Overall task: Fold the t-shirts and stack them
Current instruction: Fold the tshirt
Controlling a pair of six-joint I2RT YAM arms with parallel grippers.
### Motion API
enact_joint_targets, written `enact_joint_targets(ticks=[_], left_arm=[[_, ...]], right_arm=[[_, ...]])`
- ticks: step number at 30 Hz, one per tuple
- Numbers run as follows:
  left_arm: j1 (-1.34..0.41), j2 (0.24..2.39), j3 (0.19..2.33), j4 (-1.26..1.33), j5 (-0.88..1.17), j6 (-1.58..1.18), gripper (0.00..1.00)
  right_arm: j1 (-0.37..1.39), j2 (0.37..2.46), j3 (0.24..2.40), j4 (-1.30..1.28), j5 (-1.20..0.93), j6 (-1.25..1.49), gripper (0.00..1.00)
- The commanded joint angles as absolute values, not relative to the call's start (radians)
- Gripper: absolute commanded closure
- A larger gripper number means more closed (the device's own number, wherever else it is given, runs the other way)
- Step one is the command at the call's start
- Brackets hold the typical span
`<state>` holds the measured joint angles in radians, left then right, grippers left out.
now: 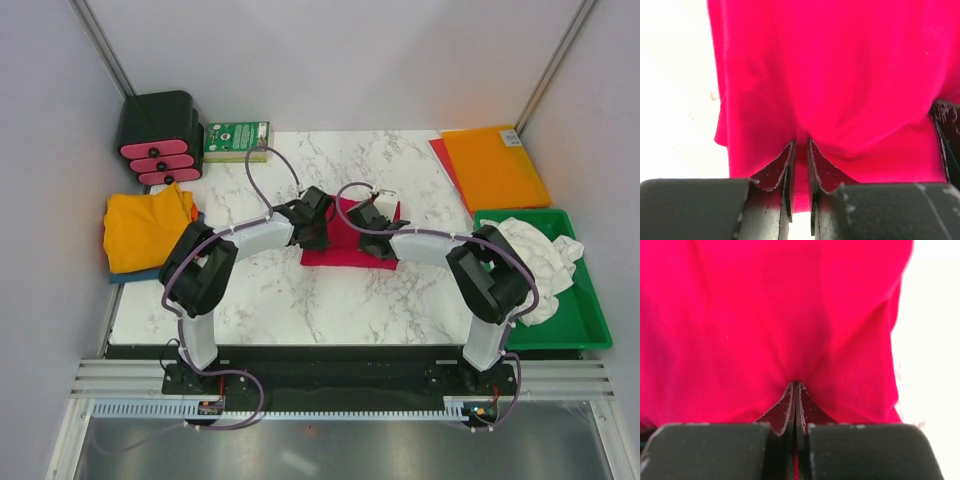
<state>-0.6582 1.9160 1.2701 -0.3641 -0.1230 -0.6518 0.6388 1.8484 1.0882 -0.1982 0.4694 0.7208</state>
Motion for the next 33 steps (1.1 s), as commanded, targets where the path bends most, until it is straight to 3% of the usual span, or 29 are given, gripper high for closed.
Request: enact_joint_targets(ticks=[1,4,6,7,8,10,13,14,17,28,33], left_arm=[[-0.667,1.830,1.210,-0.380,-0.167,-0.689,0.79],[-0.675,1.807,1.210,-0.382,-0.172,-0.684,0.78],[-0.678,1.786,1.224,-0.382,-0.169,-0.670,0.70],[-0.681,1.752,1.230,-0.382,-0.164,-0.652,0.63],[-0.692,1.731,1.235,-0.382,-0.173,-0.643,0.59],[-0.706,1.648,1.233,-0.380,-0.207,-0.608,0.52],[-0.730,1.530,1.209,-0.393,-0.248,-0.574,0.43],[-0.735,1.494,1.180,-0.399,-0.253,-0.569,0.42],[-0.735,1.367,1.100,-0.417,-0.276,-0.560,0.39],[-0.753,0.968,0.793,-0.528,-0.261,-0.643,0.38],[-0.755,0.855,0.813,-0.702,-0.521,-0.608,0.35]], right_arm=[[0.686,1.789,0.990,-0.282,0.488,0.776,1.00],[0.690,1.779,0.999,-0.304,0.506,0.775,1.00],[0.690,1.755,1.055,-0.324,0.531,0.730,0.97],[0.690,1.737,1.093,-0.334,0.557,0.709,0.91],[0.690,1.712,1.113,-0.337,0.569,0.657,0.76],[0.690,1.626,1.164,-0.345,0.609,0.605,0.65],[0.690,1.502,1.198,-0.350,0.641,0.502,0.37],[0.690,1.446,1.203,-0.353,0.640,0.464,0.21],[0.690,1.346,1.190,-0.370,0.649,0.425,0.05],[0.750,1.094,0.893,-0.422,0.638,0.548,0.02],[0.795,1.060,0.873,-0.420,0.684,0.531,0.02]])
